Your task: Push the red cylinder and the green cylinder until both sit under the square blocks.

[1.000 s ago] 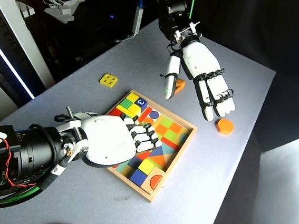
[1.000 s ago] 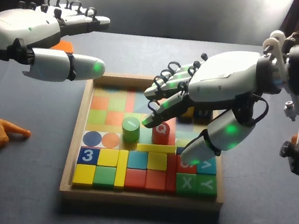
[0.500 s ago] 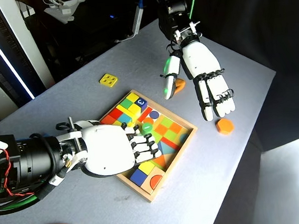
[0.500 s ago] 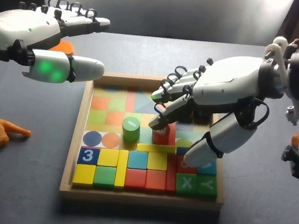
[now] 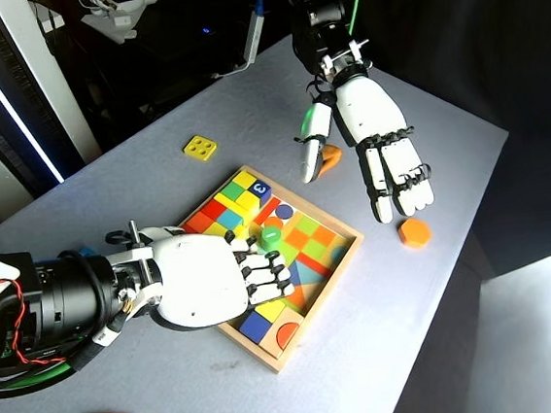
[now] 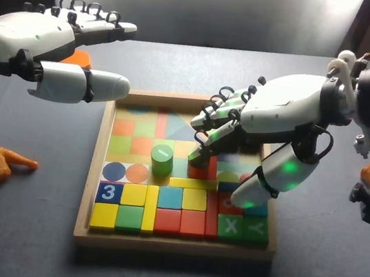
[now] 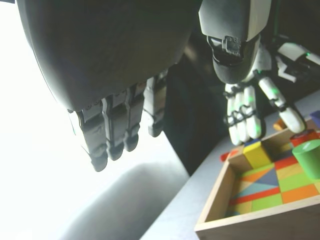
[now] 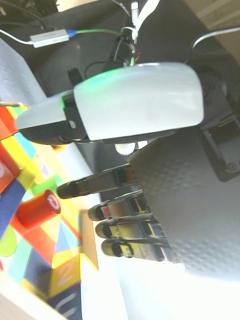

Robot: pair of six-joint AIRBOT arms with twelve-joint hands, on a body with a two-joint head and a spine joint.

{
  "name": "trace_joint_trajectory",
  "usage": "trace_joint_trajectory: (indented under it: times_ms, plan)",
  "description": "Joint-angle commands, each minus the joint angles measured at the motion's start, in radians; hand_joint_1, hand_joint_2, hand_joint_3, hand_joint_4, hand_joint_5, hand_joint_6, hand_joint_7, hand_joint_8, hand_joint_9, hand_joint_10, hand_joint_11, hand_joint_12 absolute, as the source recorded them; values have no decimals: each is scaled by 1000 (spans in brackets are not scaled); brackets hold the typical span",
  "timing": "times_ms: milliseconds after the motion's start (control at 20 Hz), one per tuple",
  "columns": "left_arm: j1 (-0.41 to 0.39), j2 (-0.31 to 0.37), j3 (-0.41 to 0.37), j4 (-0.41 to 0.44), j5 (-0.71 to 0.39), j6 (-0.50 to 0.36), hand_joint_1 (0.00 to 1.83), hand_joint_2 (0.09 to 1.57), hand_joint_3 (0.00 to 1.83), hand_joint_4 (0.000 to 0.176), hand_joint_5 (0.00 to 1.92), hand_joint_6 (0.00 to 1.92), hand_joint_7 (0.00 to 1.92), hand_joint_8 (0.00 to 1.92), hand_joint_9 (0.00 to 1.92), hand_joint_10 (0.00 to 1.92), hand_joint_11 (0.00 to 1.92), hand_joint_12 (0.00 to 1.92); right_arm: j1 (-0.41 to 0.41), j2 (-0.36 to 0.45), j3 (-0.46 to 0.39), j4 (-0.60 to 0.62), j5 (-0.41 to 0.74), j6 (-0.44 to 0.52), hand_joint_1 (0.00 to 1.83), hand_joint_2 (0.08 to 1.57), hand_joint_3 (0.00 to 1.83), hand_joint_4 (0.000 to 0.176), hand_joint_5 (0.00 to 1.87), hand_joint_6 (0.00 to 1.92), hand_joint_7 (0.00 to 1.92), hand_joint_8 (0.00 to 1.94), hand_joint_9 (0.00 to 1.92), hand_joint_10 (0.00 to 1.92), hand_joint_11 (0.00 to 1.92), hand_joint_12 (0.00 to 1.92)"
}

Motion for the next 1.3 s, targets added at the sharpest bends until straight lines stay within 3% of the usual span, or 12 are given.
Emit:
trace_joint_trajectory:
  times_ms: [0,450,800,1150,1200,1250]
  plan:
    - [-14,1,3,-12,-115,-6,31,1145,0,137,105,0,45,0,6,1,8,5,1,2,6,47,-13,6,319,1080,2,151,362,1,0,0,0,0,0,178]
    - [-12,2,2,-12,-114,-6,37,1166,4,138,110,3,52,3,15,5,23,11,-1,3,10,47,-9,10,366,1076,0,141,391,3,1,0,0,0,0,206]
    - [-7,6,1,-12,-114,-6,16,1164,3,135,95,0,48,1,5,1,0,0,6,9,10,47,17,18,354,1069,0,154,413,0,2,0,0,0,0,270]
    - [-3,8,-1,-12,-113,-6,8,1161,0,137,105,4,62,5,34,10,41,20,16,22,9,26,23,37,369,1061,0,140,442,2,16,1,0,0,0,327]
    - [-3,8,-1,-12,-112,-6,8,1158,0,141,104,3,55,2,23,4,31,17,17,24,9,25,23,38,388,1059,0,132,457,3,31,2,0,0,0,357]
    - [-3,8,-2,-12,-112,-6,16,1169,4,129,106,3,55,1,26,5,28,17,19,25,9,22,23,41,404,1056,0,134,458,2,32,2,0,0,0,360]
